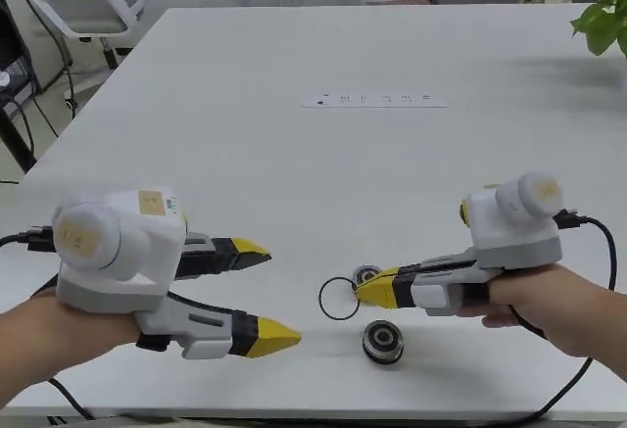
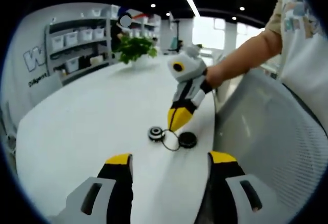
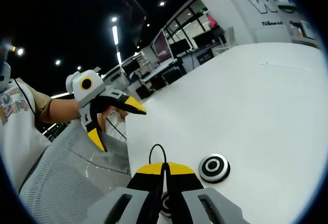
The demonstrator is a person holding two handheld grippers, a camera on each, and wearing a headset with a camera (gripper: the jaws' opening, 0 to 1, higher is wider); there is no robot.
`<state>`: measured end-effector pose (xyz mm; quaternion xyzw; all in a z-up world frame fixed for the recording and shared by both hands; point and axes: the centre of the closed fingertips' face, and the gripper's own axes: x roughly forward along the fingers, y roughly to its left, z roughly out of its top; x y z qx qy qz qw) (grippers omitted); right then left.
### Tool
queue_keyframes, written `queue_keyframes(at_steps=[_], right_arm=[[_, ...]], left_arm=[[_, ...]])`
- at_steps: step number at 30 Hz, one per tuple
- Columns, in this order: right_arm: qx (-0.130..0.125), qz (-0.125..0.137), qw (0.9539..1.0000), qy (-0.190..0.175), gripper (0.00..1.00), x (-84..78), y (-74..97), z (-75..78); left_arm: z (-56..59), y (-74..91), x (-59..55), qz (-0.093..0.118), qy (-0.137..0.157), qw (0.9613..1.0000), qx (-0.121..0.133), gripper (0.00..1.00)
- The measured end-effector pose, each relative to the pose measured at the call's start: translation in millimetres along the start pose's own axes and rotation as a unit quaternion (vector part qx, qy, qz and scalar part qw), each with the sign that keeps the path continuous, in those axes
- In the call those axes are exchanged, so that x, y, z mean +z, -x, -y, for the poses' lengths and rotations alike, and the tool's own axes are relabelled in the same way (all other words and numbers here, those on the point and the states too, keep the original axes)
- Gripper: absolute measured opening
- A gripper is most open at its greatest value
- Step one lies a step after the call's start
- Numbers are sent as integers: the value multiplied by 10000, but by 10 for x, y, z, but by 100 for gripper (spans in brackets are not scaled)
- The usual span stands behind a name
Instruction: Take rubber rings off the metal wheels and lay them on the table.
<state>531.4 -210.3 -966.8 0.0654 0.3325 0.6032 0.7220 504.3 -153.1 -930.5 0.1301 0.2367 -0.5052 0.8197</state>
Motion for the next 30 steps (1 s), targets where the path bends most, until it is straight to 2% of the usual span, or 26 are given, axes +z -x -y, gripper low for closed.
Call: queue_keyframes(at_steps=[8, 18, 23, 30], right_arm=[[-75, -384, 9992, 105, 0, -146, -181, 73], [-128, -768, 9963, 351, 0, -221, -369, 107], [-131, -830, 9953, 477, 3, -225, -407, 94], [-199, -836, 9945, 604, 12, -229, -379, 101]], left_arm=[[-21, 68, -122, -11, 165, 9998, 82, 60], [-36, 58, -160, -60, 172, 9998, 87, 61], [-39, 56, -163, -60, 192, 9997, 98, 62], [-38, 72, -162, -63, 188, 9997, 109, 63]])
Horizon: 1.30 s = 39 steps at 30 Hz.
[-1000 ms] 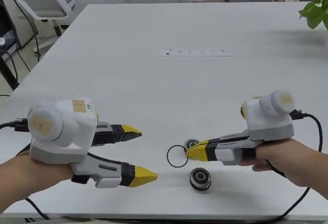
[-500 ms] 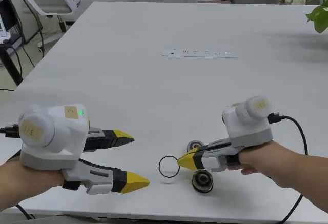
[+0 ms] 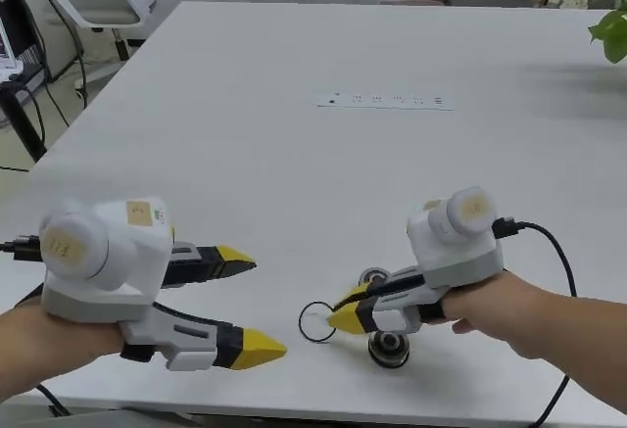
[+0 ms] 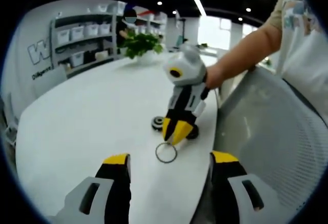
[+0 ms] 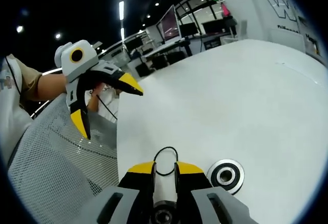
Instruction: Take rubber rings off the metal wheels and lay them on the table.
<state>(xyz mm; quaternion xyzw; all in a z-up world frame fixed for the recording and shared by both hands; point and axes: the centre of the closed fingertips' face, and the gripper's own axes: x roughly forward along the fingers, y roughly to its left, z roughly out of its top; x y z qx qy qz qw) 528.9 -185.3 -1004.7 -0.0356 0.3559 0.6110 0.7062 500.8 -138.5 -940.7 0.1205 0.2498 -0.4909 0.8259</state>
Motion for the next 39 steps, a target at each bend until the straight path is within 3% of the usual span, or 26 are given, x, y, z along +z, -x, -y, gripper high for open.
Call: queue_keyframes(at_steps=[11, 17, 24, 30, 39], right_arm=[[-34, 357, 9994, 6, 21, 149, 194, -32], [-40, 516, 9987, -10, 22, 158, 366, -42], [-134, 644, 9978, -60, 22, 68, 582, -58], [-229, 643, 9976, -152, 23, -108, 731, 3], [-297, 613, 9975, -203, 22, -296, 782, 2]], left_arm=[[-17, -33, 36, -56, -92, 9999, -42, 63], [5, -117, 153, -27, -222, 9997, -121, 63], [77, -260, 232, -36, -343, 9989, -312, 63], [119, -381, 245, -89, -396, 9982, -437, 62], [175, -574, 246, -191, -419, 9969, -633, 60]])
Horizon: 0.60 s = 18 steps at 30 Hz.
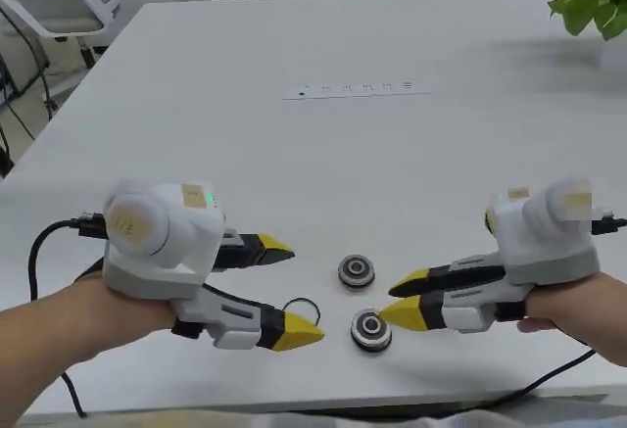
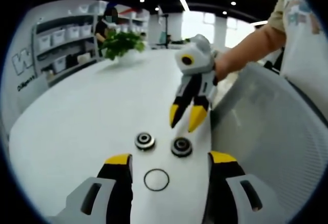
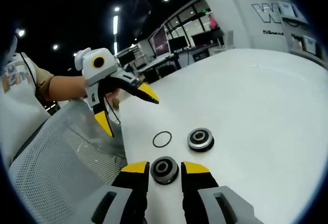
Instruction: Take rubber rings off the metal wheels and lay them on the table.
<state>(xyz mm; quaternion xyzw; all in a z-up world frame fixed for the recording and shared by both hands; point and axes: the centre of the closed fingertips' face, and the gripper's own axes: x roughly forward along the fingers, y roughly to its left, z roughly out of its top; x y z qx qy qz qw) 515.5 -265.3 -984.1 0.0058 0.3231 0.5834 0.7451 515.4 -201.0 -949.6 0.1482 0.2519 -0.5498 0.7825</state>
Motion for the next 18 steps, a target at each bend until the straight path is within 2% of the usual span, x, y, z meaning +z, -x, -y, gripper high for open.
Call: queue_keyframes(at_steps=[10, 18], right_arm=[[1, -110, 9999, 79, 21, -147, -34, -66], [-17, -284, 9991, 311, 18, -276, -78, -25]], left_arm=[[72, -200, -29, -115, -1, 9997, -197, 56], [134, -348, -47, -182, -9, 9993, -336, 49]])
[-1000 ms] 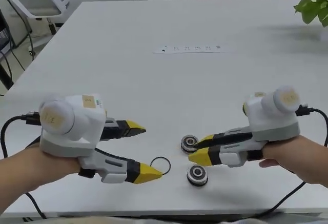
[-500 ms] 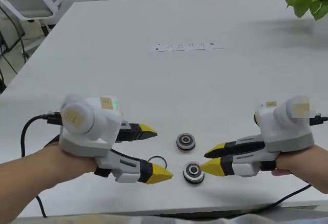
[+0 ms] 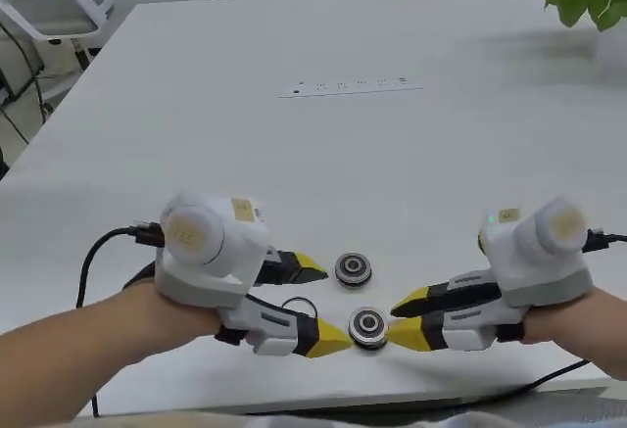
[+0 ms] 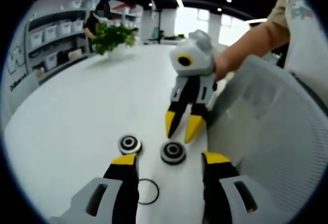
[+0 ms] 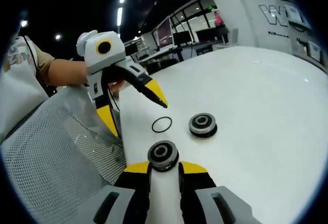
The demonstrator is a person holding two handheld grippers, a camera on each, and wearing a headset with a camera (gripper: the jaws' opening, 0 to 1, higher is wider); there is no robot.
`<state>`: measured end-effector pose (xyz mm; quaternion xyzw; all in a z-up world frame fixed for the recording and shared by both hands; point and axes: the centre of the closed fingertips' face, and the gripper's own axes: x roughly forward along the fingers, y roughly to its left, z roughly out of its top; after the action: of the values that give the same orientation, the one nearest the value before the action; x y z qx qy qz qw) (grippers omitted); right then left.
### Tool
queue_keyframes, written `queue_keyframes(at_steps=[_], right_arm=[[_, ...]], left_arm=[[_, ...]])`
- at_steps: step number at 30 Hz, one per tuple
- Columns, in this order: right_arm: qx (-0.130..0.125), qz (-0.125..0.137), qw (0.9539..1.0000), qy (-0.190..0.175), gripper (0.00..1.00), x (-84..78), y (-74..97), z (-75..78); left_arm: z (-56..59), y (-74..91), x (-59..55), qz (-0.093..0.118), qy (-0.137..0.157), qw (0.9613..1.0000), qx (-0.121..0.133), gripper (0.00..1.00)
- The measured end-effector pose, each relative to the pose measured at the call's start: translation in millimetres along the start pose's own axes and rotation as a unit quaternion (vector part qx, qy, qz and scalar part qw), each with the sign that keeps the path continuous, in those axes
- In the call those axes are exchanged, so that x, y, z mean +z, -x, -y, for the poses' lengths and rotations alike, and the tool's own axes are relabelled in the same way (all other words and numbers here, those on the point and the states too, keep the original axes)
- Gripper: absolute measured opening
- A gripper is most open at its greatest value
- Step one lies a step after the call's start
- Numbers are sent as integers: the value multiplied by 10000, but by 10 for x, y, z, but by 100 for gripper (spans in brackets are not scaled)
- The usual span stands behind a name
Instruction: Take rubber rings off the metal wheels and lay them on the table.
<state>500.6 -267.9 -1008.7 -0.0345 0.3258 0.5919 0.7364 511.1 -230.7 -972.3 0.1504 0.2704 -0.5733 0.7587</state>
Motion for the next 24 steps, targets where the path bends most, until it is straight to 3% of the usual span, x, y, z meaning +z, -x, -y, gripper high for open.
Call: queue_keyframes(at_steps=[14, 24], right_arm=[[-70, -260, 9978, 608, 14, -94, -85, 20], [-171, -238, 9965, 778, 9, -83, -97, 76]], left_arm=[[55, -229, -44, -176, -48, 9997, -146, 36], [86, -351, -77, -252, -82, 9995, -188, 25]])
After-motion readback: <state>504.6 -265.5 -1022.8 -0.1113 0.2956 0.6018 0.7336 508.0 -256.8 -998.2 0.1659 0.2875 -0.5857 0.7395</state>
